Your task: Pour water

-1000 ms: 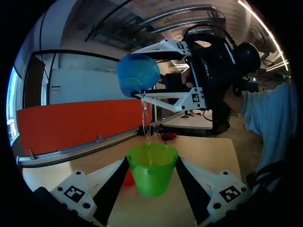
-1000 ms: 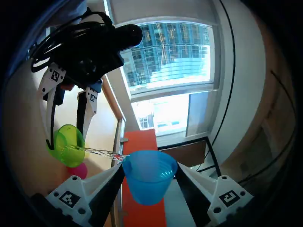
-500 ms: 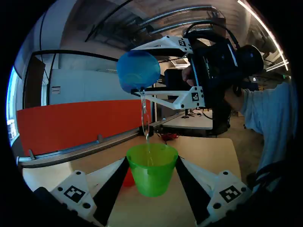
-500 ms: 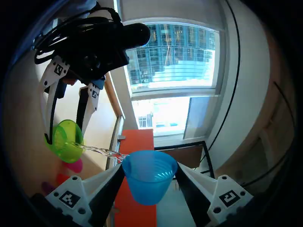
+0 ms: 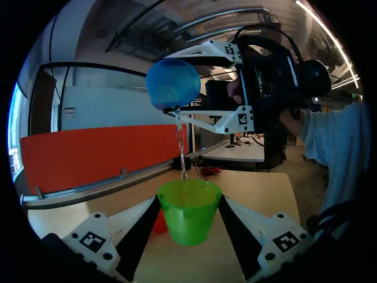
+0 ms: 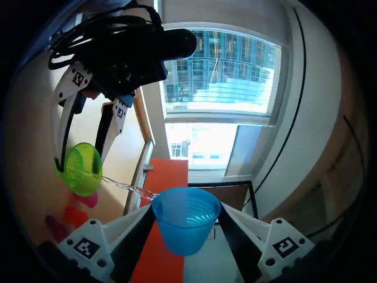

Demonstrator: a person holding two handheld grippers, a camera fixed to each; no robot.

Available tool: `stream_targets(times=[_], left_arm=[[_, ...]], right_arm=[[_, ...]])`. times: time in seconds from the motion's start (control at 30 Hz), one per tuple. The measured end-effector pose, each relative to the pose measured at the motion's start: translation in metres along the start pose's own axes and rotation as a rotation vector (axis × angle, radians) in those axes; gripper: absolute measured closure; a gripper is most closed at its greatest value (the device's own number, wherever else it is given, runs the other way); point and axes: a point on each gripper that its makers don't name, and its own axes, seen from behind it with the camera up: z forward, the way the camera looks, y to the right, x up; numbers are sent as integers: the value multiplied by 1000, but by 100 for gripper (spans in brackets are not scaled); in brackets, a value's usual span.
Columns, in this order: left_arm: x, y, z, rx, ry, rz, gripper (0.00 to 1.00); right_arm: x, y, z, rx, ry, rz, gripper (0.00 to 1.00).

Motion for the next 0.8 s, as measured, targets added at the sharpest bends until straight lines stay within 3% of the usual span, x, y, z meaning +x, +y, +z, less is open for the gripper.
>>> stream_targets(times=[0.8], left_arm=[[2,-1,3,-4,7,-11,13]], right_arm=[[16,-5,4,8,4,-143,8]])
